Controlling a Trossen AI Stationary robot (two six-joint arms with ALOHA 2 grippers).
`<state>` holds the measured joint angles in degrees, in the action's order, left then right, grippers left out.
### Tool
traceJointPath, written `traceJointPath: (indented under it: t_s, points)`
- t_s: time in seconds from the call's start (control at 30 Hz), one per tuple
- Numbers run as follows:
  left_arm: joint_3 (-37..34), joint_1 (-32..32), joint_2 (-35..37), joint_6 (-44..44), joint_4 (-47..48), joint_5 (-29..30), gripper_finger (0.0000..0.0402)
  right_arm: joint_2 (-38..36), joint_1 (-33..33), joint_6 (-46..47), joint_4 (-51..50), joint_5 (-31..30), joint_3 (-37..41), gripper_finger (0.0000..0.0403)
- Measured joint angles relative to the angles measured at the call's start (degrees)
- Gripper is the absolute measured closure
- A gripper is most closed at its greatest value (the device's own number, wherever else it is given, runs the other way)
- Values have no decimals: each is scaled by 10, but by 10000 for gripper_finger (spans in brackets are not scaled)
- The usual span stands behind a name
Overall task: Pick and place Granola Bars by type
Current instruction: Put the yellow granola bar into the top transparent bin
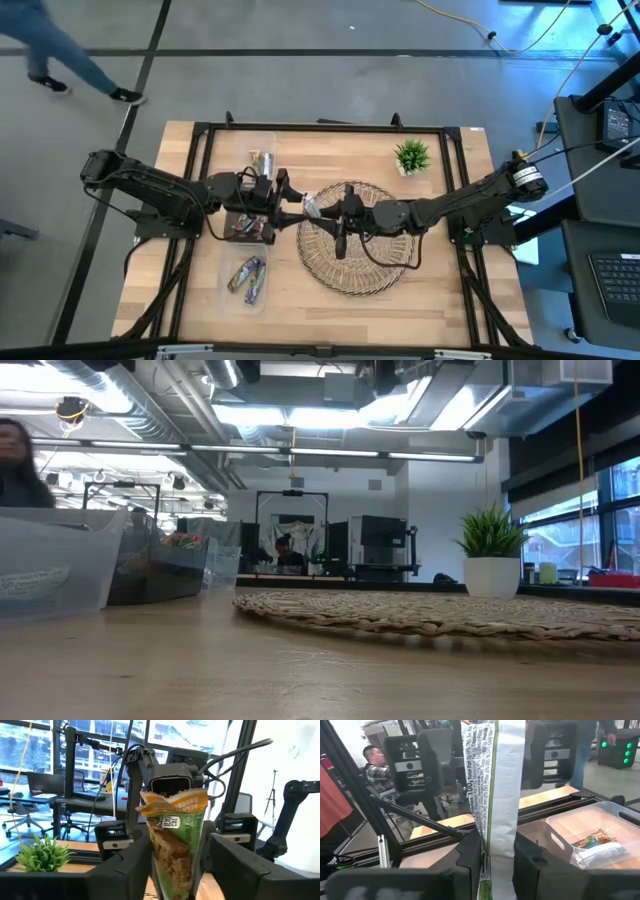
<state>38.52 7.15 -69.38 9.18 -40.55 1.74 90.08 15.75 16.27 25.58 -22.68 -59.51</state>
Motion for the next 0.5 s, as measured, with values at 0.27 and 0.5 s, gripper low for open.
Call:
traceJointPath:
  t_s: [0.27,0.5]
  points:
    - [0,-14,0,2,0,-1,265,0,-6,0,0,-1,0,315]
    - [0,-14,0,4,1,-1,298,0,-6,-1,0,-1,0,315]
